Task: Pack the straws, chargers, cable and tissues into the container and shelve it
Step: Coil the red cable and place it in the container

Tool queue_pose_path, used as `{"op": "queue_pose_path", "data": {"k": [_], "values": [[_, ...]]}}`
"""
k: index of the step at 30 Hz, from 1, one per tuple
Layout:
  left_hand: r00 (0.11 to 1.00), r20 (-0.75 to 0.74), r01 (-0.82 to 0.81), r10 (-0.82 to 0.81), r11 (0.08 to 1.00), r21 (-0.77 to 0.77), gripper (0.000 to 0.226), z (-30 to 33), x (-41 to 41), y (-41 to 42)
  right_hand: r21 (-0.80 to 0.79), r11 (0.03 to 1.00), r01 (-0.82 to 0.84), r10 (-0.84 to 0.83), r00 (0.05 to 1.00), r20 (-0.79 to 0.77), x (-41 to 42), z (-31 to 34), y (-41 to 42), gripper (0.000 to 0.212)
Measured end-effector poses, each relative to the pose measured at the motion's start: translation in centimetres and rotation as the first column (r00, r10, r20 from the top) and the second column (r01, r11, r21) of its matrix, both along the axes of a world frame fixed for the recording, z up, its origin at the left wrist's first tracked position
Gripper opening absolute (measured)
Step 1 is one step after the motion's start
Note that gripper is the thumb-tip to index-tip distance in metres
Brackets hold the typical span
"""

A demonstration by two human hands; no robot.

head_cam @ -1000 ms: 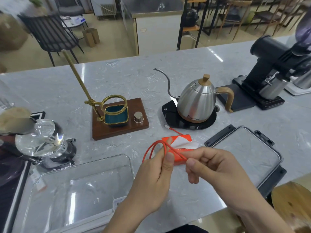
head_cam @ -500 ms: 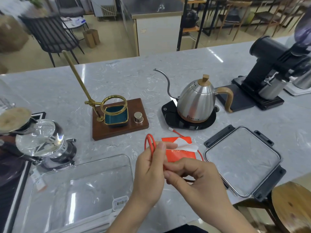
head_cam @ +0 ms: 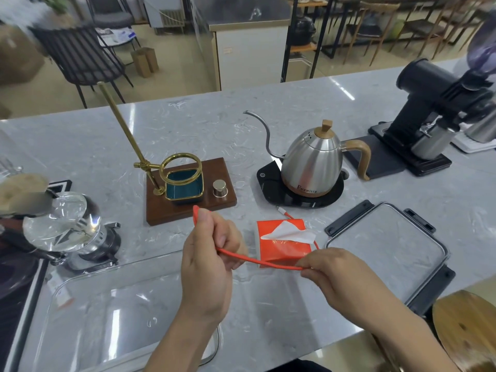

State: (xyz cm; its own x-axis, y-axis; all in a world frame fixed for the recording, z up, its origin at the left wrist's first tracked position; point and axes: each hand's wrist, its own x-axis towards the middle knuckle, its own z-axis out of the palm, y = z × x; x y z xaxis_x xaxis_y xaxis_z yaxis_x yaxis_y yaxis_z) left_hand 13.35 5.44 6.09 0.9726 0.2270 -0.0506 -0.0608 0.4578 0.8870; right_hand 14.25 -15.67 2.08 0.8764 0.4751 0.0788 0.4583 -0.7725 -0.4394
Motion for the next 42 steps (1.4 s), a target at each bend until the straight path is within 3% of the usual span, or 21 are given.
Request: {"op": "queue_pose_path", "data": {"k": [3,9,16,21,25,30,34,42], "values": [[1.000,-0.001,0.013,-0.013,0.998,-0.066,0.050,0.1,0.2,0.3,0.070,0.996,0.059,-0.066,0.993,0.099,0.0,0.4,-0.1,0.026],[0.999,0.014,0.042,-0.041,0.995,-0.089,0.050,-0.4,0.4,1.2,0.344,0.931,0.123,-0.178,0.975,0.133,-0.4,3.6,-0.4,0.005],[0.997,0.002,0.071,-0.072,0.976,-0.204,0.055,-0.9,0.5,1.3,0.371,0.916,-0.153,0.082,0.976,0.201,-1.2,5.7,0.3,0.019],[0.994,-0.021,0.096,-0.111,0.927,-0.361,0.053,-1.2,0.7,1.4,0.355,0.895,-0.270,0.227,0.961,0.159,-2.0,6.8,0.6,0.018],[0.988,-0.035,0.116,-0.153,0.862,-0.494,0.047,-1.3,0.9,1.6,0.234,0.909,-0.345,0.343,0.938,0.051,-2.8,6.9,1.1,0.018],[0.969,-0.030,0.178,-0.245,0.778,-0.602,0.046,-1.3,0.9,1.8,0.128,0.938,-0.321,0.331,0.942,-0.060,-2.9,6.4,1.0,0.019],[0.916,0.098,0.333,-0.389,0.601,-0.727,0.049,-2.0,0.9,2.3,0.030,0.960,-0.277,0.278,0.959,-0.055,-2.7,5.8,0.6,0.026],[0.788,0.298,0.529,-0.539,0.345,-0.776,0.052,-2.9,0.8,2.6,-0.089,0.982,-0.164,0.160,0.986,-0.049,-2.2,4.7,0.1,0.029]]}}
